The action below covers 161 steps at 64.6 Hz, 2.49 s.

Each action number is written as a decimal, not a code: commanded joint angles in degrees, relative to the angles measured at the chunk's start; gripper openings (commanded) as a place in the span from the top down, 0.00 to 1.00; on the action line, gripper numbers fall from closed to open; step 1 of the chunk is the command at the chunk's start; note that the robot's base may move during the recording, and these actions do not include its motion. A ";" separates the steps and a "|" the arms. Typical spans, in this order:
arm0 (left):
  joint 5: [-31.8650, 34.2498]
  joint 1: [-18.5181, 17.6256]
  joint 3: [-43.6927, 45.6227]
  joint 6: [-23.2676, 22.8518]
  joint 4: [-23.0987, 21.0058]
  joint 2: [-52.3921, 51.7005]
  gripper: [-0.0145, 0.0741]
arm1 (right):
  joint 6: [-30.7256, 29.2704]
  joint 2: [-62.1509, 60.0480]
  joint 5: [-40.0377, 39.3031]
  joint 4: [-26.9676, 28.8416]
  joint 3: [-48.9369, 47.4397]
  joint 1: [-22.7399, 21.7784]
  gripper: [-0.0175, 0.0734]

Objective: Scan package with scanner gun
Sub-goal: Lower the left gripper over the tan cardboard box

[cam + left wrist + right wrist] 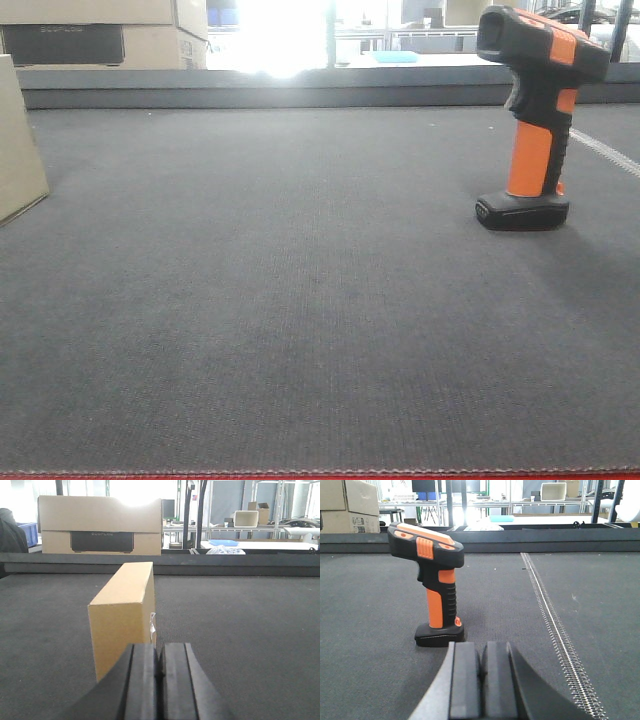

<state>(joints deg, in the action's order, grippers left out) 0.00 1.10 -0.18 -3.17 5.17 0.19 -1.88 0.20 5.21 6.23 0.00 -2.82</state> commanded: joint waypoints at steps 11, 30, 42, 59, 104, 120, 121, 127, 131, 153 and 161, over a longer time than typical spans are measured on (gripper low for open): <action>1.05 -0.10 0.18 -0.31 -0.32 -0.19 0.96 | -0.07 -0.20 -1.03 -0.22 0.00 0.00 0.98; 1.05 -0.10 0.18 -0.31 -0.32 -0.19 0.96 | -0.07 -0.20 -1.03 -0.22 0.00 0.00 0.98; 1.05 -0.10 0.18 -0.31 -0.32 -0.19 0.96 | -0.07 -0.20 -1.03 -0.22 0.00 0.00 0.98; 1.45 -0.10 0.18 -0.31 -0.32 -0.19 0.96 | -0.07 -0.20 -2.48 -0.22 0.00 0.01 0.98; -7.43 -0.10 25.20 -0.31 -0.56 3.62 0.91 | -0.07 5.38 2.45 -0.38 -24.04 0.01 0.97; -21.07 -0.10 43.38 -0.31 -1.15 18.16 0.35 | -0.07 20.81 5.00 -0.38 -37.44 0.01 0.45; -21.64 -0.10 44.20 -0.31 -1.17 19.08 0.32 | -0.07 21.61 5.00 -0.38 -37.92 0.01 0.42; -26.49 -0.10 49.69 -0.31 -2.02 25.61 0.17 | -0.07 26.93 5.12 -0.38 -39.95 0.01 0.19; -28.70 -0.10 53.15 -0.31 -2.26 29.51 0.15 | -0.07 29.62 4.84 -0.38 -40.39 0.01 0.18; -51.53 -0.10 70.83 -0.31 -5.17 51.48 0.16 | -0.07 39.33 4.69 -0.38 -40.53 3.75 0.18; -59.30 -0.10 77.38 2.10 -5.17 59.64 0.17 | -0.07 40.87 4.22 -0.38 -40.53 7.55 0.18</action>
<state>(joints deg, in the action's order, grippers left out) -54.48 1.10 73.50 -2.80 0.48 55.84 -1.88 40.27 10.85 6.11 -40.05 2.78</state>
